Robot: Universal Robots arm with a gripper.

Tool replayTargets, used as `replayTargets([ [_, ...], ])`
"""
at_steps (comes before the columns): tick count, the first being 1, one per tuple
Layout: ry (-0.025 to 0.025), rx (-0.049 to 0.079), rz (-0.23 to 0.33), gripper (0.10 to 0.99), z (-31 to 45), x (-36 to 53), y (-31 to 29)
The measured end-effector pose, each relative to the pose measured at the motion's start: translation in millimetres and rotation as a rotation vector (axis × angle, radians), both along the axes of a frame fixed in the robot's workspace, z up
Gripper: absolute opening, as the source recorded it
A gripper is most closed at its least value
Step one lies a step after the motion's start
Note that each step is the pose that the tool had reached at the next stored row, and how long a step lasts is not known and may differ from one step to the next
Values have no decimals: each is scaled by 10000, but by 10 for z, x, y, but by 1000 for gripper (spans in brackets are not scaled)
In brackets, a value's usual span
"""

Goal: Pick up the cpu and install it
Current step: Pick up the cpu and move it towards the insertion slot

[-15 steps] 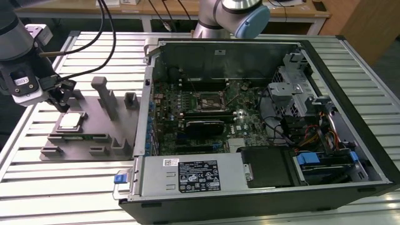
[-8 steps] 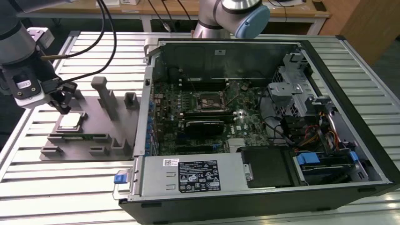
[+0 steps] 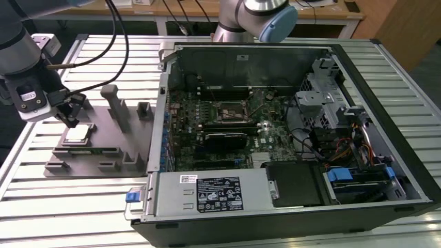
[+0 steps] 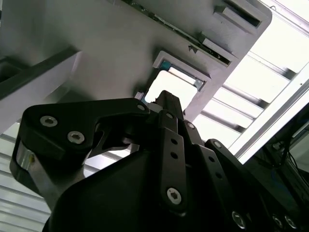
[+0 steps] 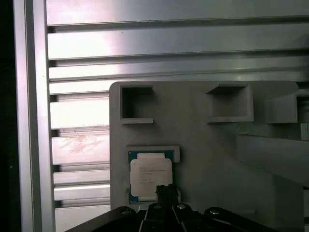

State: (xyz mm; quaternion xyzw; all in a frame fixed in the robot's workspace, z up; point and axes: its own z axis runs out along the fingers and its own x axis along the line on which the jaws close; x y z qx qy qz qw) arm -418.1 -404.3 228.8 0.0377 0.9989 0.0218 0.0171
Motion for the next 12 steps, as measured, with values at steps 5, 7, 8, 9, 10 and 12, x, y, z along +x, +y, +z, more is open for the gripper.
replayTargets([
  [5, 0, 1, -1, 106, -61, -19, 0],
  [7, 0, 1, 0, 106, -85, -25, -2],
  [8, -1, 2, 0, 106, -97, -27, -2],
  [9, -1, 2, -1, 106, -110, -30, -2],
  [10, 2, 0, -1, 106, -122, -35, -3],
  [12, 3, 0, -2, 106, -145, -45, -2],
])
